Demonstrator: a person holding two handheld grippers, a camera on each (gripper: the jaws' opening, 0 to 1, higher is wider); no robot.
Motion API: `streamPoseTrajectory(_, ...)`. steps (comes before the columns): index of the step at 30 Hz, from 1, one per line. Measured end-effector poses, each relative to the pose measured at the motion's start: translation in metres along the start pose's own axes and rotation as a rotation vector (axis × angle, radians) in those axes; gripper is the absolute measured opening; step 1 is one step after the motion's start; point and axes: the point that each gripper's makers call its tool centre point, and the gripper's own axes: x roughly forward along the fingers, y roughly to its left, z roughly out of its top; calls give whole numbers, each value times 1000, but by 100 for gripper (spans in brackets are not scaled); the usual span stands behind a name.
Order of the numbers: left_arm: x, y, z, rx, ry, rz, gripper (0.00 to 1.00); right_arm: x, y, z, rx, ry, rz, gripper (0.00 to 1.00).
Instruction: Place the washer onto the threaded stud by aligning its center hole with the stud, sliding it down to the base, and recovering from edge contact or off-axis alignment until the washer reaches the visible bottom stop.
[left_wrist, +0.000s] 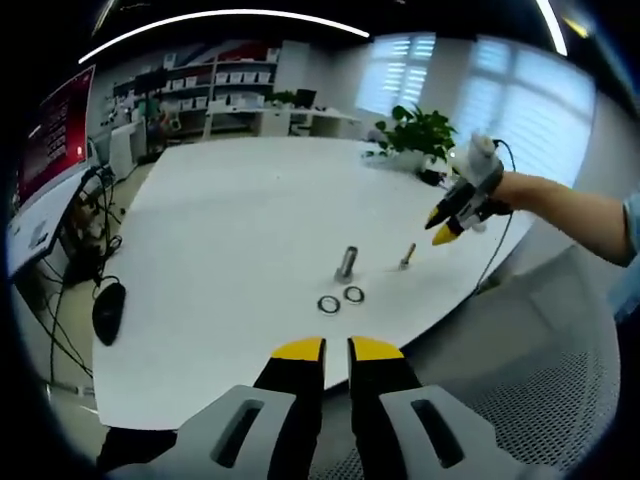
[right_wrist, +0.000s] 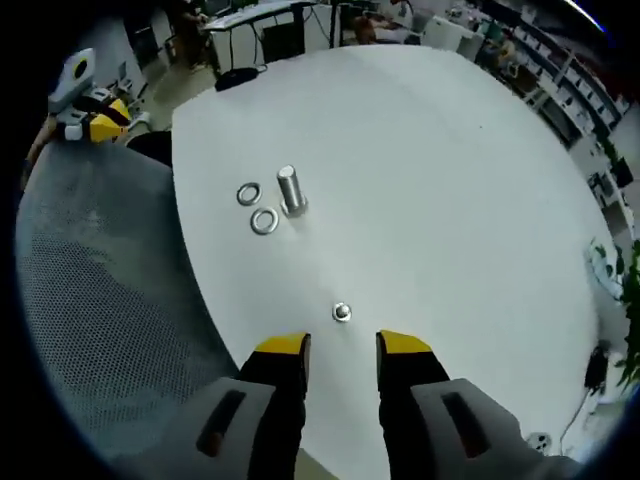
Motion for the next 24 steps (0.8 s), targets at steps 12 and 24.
streamPoseTrajectory(12, -7, 6, 13, -45, -89, 26, 6, -104, 41, 10, 250, -486, 65, 33)
streamPoseTrajectory(24, -7, 7, 6, -77, -56, 33, 6, -117, 78, -3, 354, -662, 149, 30)
